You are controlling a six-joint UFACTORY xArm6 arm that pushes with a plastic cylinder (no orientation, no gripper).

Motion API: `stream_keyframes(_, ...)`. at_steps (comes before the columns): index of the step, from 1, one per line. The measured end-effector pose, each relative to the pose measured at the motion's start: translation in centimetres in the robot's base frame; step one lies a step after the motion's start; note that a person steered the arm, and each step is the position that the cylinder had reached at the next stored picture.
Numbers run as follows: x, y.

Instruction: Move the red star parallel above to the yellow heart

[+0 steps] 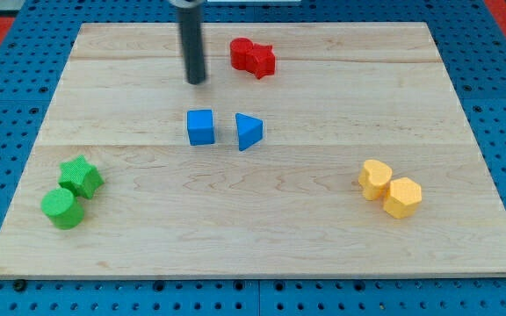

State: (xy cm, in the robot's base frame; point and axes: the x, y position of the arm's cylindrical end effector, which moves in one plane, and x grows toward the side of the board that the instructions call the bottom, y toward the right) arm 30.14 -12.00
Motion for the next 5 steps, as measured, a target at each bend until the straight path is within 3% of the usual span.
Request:
stream_keyframes(1,-4.1,3.2)
stream_keyframes(4,-2.4,19.0)
stream_keyframes(5,-0.3,21.2)
